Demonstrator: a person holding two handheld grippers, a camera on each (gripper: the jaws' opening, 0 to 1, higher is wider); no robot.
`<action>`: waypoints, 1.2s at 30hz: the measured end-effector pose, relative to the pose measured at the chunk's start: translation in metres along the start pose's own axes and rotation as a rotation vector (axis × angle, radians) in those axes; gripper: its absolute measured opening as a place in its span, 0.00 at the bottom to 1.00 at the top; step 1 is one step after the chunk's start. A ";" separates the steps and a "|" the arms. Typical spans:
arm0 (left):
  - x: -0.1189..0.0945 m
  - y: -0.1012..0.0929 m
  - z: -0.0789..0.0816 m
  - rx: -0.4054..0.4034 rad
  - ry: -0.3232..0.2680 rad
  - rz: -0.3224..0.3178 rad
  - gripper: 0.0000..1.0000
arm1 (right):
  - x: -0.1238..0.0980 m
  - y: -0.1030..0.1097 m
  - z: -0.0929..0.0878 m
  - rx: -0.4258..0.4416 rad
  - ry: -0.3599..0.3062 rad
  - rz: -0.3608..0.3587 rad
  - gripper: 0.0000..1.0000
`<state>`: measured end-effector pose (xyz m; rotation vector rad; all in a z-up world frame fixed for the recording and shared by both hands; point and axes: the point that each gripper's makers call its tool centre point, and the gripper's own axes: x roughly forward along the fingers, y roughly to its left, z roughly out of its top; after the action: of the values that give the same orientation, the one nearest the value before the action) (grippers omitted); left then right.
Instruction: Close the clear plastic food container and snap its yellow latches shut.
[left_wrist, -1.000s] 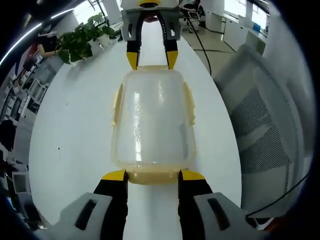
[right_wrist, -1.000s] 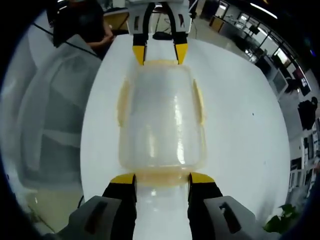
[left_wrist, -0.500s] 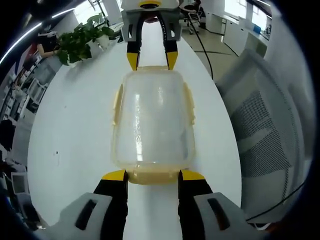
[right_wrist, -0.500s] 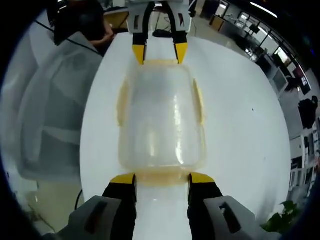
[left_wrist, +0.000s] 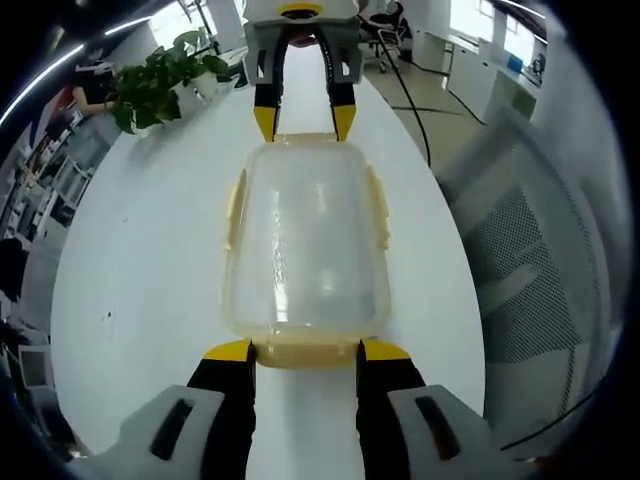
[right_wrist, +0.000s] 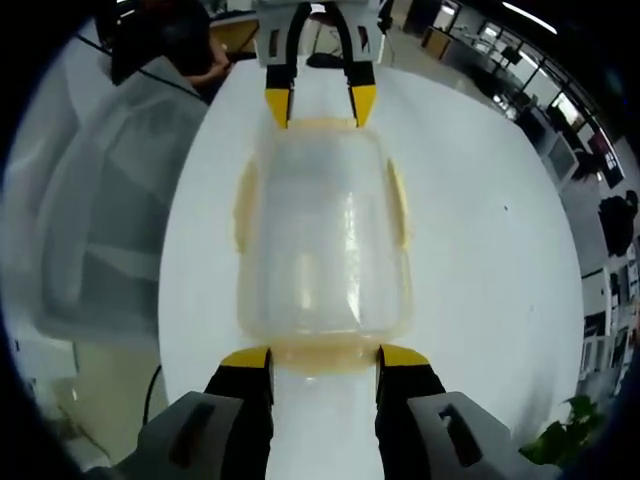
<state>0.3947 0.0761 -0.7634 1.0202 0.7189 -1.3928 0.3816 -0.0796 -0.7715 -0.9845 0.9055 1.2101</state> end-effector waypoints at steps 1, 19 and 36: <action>0.001 0.000 0.001 -0.003 -0.001 -0.001 0.38 | 0.000 0.000 -0.001 -0.001 0.001 0.001 0.38; 0.022 0.002 0.013 -0.016 -0.016 -0.028 0.38 | 0.004 0.000 -0.026 0.013 0.024 0.042 0.38; 0.030 -0.002 0.015 -0.032 -0.023 -0.048 0.38 | 0.010 0.003 -0.034 0.031 0.025 0.084 0.38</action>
<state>0.3934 0.0493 -0.7842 0.9659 0.7509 -1.4280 0.3792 -0.1083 -0.7920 -0.9472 0.9911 1.2531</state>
